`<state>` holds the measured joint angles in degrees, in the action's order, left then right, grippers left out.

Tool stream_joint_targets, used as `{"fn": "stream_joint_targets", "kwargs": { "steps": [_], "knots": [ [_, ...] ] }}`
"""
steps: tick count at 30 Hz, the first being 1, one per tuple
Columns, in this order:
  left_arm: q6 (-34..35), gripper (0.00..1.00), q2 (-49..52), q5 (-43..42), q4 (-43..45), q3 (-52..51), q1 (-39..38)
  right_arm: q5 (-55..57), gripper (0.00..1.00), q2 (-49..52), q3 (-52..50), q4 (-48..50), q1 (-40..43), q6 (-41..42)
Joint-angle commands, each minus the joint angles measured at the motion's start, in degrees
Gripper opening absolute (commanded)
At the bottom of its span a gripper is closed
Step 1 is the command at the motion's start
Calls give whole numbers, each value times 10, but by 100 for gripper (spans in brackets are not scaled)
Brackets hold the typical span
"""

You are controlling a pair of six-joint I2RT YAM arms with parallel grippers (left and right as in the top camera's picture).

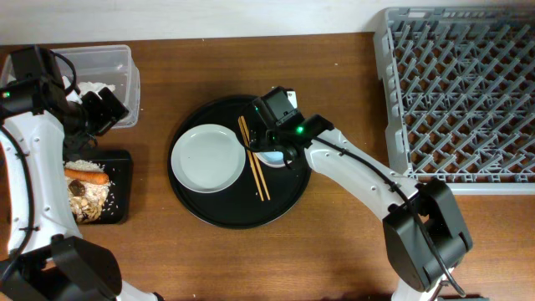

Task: Sort waste into correct bins and load items into the dishwasher rack
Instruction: 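Lower the right gripper and grasp the light-blue cup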

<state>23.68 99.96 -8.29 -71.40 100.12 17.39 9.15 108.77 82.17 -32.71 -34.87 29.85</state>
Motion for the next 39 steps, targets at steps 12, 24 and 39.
{"fn": "stream_joint_targets", "kwargs": {
  "steps": [12,24,39],
  "knots": [
    [7,99,-15,2,-1,2,0,4,98,26,-3,-3,-13,7],
    [7,99,-15,2,-1,2,0,40,98,51,-3,0,-16,7],
    [7,99,-15,2,-1,2,0,40,78,51,8,5,-16,7]
  ]
}}
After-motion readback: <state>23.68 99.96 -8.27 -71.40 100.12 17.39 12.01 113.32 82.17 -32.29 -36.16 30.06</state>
